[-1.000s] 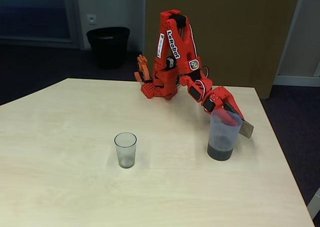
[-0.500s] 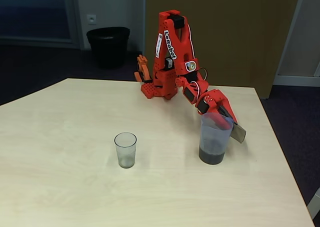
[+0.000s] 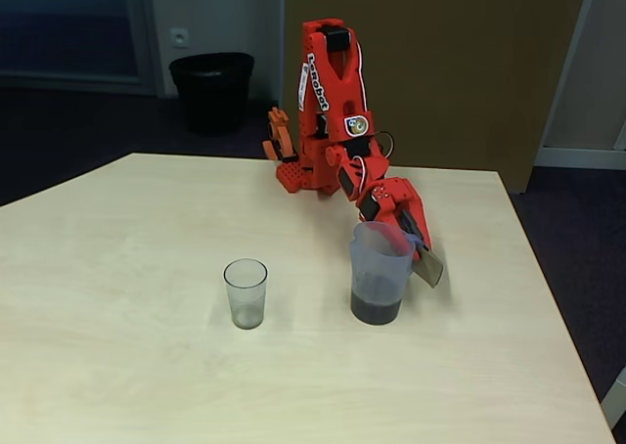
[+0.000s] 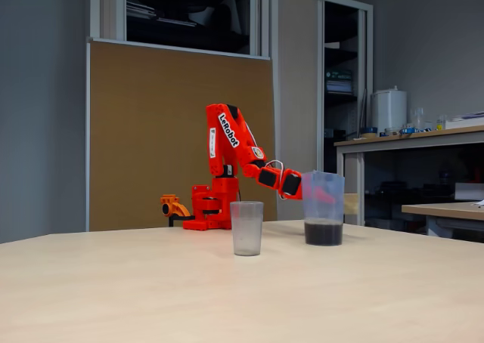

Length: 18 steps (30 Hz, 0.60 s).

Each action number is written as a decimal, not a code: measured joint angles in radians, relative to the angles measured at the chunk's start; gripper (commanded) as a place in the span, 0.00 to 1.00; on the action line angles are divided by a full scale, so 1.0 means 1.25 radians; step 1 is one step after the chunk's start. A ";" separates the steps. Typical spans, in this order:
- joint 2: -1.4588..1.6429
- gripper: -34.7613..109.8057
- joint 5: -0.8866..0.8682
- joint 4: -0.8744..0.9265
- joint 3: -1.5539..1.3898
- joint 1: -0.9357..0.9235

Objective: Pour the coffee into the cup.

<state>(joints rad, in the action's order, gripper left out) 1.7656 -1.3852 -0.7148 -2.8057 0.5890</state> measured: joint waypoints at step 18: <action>0.161 0.24 0.087 0.355 0.090 -0.061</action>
<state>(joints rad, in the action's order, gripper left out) 1.9666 -1.2763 -0.2715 -2.6937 0.5123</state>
